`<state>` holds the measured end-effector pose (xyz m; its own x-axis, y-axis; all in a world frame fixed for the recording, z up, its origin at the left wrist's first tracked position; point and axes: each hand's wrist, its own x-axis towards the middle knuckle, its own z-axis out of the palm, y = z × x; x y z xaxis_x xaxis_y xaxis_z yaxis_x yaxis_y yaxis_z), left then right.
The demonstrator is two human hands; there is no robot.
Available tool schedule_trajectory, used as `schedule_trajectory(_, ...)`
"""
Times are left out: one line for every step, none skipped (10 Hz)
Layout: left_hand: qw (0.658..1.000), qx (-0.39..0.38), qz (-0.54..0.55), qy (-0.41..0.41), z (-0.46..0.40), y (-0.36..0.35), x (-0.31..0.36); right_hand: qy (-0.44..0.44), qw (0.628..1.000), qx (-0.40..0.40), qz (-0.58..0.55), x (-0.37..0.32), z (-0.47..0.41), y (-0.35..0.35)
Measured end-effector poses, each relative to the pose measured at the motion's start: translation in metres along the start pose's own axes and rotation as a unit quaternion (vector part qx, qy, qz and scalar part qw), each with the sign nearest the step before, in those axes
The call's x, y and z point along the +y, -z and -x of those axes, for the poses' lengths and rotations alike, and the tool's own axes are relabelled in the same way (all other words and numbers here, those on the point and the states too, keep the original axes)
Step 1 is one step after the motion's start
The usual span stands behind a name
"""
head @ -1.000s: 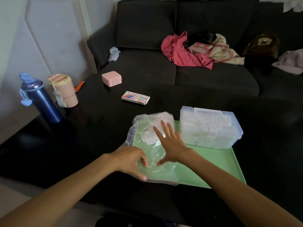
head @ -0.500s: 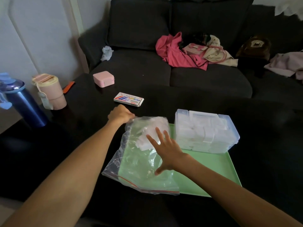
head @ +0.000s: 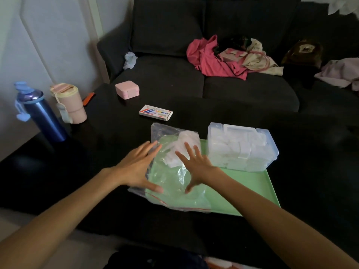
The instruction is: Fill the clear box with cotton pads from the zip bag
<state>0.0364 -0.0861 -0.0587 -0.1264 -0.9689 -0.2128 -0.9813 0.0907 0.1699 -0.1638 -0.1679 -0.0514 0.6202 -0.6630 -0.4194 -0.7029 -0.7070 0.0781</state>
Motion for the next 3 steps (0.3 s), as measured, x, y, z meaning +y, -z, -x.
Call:
schedule_trajectory(0.998,-0.038,-0.033,0.029,0.024,-0.033,0.002,-0.003,1.0,0.006,-0.004,-0.002,0.003,0.001)
schedule_trajectory(0.999,-0.011,-0.009,0.046,0.029,-0.033,0.009,0.015,0.998,0.055,-0.018,-0.005,0.012,0.002)
schedule_trajectory(0.996,0.05,0.072,0.032,0.042,-0.023,0.015,0.048,0.98,0.158,-0.113,-0.001,0.047,-0.004)
